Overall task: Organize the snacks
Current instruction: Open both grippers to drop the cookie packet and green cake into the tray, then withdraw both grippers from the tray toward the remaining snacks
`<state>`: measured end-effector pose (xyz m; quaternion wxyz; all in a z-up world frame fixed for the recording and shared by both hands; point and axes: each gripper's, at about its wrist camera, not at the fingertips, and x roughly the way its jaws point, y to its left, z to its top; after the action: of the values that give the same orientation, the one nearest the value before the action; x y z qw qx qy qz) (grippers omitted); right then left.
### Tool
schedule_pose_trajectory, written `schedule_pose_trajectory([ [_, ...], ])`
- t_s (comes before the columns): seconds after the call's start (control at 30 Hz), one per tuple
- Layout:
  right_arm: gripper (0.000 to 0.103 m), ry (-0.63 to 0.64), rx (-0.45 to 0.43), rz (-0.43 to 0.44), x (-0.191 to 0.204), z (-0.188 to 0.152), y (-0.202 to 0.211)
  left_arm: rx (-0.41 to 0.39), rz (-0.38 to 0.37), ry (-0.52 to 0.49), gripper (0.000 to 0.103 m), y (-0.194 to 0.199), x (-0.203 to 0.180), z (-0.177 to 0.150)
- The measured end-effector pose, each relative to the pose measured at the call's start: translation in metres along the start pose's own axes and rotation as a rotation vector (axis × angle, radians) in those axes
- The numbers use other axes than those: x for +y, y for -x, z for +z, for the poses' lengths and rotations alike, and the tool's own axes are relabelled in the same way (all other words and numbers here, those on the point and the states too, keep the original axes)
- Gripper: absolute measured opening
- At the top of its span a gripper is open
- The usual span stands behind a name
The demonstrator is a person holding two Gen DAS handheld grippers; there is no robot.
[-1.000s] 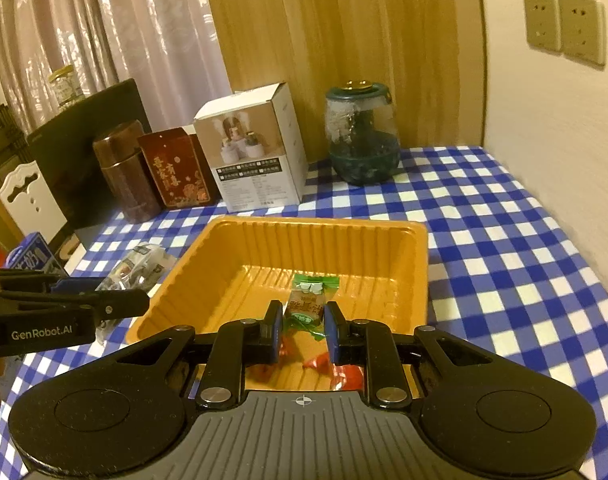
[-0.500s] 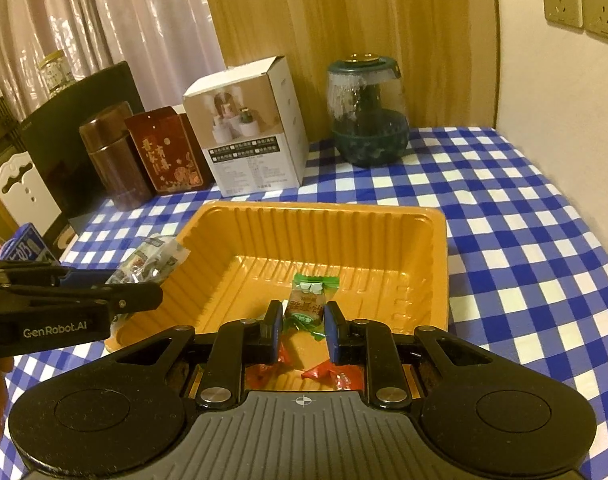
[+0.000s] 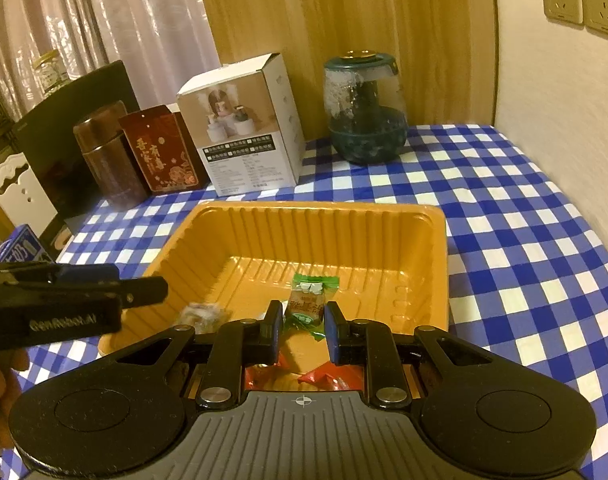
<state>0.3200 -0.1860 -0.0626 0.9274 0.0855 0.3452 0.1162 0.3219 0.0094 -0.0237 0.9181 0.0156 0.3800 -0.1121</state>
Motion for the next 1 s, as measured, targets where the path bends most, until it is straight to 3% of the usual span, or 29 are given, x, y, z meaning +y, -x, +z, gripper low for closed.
schedule_pose_trajectory([
  [0.73,0.023,0.012,-0.016,0.012,0.009,0.002,0.001,0.008,0.000,-0.028,0.056,0.010,0.002,-0.006],
  [0.8,0.030,0.022,-0.017,0.010,0.009,0.002,0.000,0.010,-0.004,-0.022,0.056,0.010,0.002,-0.007],
  [0.83,0.053,0.012,-0.018,0.012,0.009,0.002,-0.001,0.011,-0.007,-0.016,0.056,0.010,0.003,-0.007],
  [0.87,0.068,-0.003,-0.022,0.017,0.008,0.001,0.000,0.012,-0.007,-0.013,0.056,0.010,0.004,-0.008],
  [1.0,0.069,0.000,-0.028,0.009,0.007,0.001,0.001,0.016,-0.005,-0.015,0.055,0.010,0.005,-0.010],
])
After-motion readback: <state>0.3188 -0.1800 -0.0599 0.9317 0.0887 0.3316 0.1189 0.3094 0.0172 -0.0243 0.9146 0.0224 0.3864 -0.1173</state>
